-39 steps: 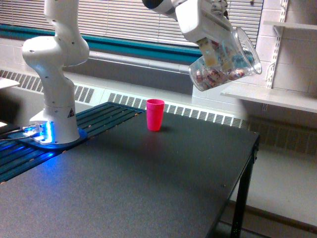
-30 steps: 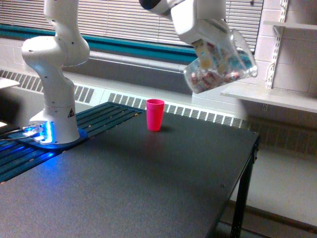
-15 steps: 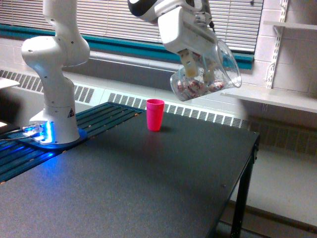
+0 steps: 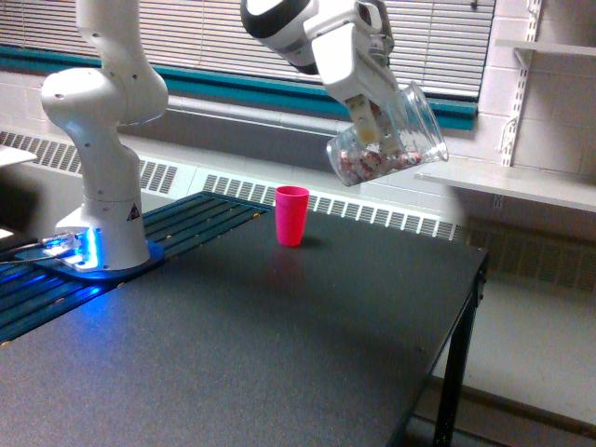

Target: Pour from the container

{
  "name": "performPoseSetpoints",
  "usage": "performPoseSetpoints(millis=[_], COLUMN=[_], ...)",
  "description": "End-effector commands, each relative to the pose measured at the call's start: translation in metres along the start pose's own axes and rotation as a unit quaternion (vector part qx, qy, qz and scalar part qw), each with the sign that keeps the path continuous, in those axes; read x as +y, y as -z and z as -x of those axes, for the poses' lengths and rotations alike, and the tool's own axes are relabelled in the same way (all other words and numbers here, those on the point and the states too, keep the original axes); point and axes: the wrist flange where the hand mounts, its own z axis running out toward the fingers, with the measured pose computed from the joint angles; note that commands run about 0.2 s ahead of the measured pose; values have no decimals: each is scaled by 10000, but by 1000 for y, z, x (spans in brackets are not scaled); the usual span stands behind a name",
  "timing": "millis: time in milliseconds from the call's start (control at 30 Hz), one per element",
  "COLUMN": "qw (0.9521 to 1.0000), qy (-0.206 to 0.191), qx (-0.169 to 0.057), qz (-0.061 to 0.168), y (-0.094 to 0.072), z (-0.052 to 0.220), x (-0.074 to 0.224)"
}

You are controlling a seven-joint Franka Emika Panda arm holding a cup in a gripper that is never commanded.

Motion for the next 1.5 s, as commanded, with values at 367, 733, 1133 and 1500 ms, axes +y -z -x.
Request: performPoseSetpoints(millis=[367,733,1133,1500], qw=[9946,9824,9643,9431], qy=[906,1620,2326,2932], qx=[90,149,161,186], qz=[-492,-917,-1258,-1558], y=[39,70,97,124], z=[79,129,190,245], x=[-65,-107,-124,-135])
